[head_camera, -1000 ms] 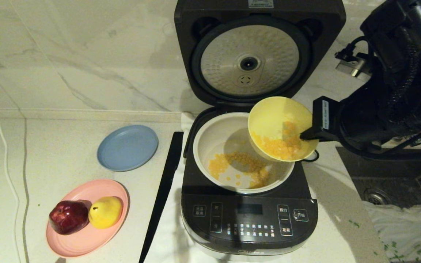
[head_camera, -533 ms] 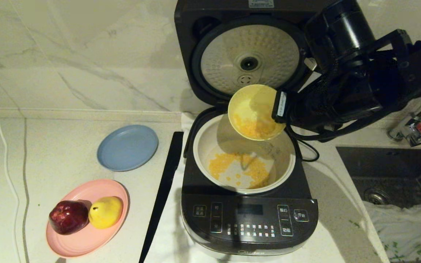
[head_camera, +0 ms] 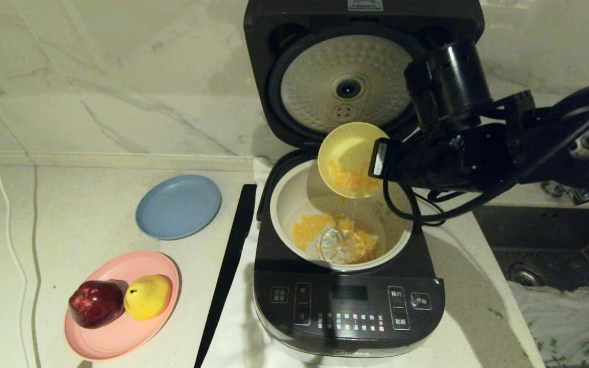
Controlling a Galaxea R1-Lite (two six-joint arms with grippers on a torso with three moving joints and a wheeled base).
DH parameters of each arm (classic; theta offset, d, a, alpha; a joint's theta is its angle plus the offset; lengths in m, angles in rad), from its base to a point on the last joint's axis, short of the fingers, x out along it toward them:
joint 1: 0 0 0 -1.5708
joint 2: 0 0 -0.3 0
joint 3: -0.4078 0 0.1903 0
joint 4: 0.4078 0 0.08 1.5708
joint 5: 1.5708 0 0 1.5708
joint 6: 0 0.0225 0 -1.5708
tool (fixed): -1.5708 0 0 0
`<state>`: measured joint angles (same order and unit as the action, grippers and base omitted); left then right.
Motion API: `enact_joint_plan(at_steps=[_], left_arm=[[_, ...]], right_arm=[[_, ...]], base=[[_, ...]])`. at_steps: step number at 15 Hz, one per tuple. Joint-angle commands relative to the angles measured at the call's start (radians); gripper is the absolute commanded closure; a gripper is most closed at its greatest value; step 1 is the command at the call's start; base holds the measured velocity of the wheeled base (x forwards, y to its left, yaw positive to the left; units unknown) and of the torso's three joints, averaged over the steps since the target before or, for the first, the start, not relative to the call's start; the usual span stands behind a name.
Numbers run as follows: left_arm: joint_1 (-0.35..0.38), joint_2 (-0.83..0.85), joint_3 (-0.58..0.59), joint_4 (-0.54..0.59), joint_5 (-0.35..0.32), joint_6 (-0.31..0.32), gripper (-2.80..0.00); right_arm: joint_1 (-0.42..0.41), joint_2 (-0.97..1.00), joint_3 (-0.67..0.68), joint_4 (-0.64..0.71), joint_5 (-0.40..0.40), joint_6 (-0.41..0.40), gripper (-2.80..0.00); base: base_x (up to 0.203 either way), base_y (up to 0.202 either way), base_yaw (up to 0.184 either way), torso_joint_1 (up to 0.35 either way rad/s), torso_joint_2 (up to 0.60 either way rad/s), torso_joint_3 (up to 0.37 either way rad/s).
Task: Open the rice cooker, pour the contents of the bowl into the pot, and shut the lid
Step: Pour the water from the bowl into the rice cooker
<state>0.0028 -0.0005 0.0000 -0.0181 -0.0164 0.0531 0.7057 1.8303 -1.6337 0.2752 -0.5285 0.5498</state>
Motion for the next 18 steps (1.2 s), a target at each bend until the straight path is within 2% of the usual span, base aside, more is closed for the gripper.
enact_joint_plan(at_steps=[1,5,10,13,14,18], left_arm=[[0.000,0.001,0.008,0.000,0.000,0.001,0.00],[0.000,0.001,0.008,0.000,0.001,0.001,0.00],[0.000,0.001,0.008,0.000,0.000,0.001,0.00],[0.000,0.001,0.009,0.000,0.000,0.001,0.00],[0.000,0.001,0.008,0.000,0.001,0.001,0.00],[0.000,0.001,0.008,0.000,0.000,0.001,0.00]], right_arm=[[0.010,-0.017,0.164,-0.324,-0.043,-0.116,0.00],[0.031,0.010,0.384,-0.875,-0.160,-0.419,0.00],[0.036,0.107,0.613,-1.467,-0.195,-0.761,0.00],[0.037,0.218,0.663,-1.792,-0.190,-0.989,0.00],[0.039,0.228,0.678,-1.805,-0.188,-1.017,0.00],[0.055,0.190,0.701,-1.805,-0.186,-1.030,0.00]], base=[[0.000,0.000,0.000,0.000,0.00,0.000],[0.000,0.000,0.000,0.000,0.00,0.000],[0.000,0.000,0.000,0.000,0.00,0.000],[0.000,0.000,0.000,0.000,0.00,0.000],[0.000,0.000,0.000,0.000,0.00,0.000],[0.000,0.000,0.000,0.000,0.00,0.000]])
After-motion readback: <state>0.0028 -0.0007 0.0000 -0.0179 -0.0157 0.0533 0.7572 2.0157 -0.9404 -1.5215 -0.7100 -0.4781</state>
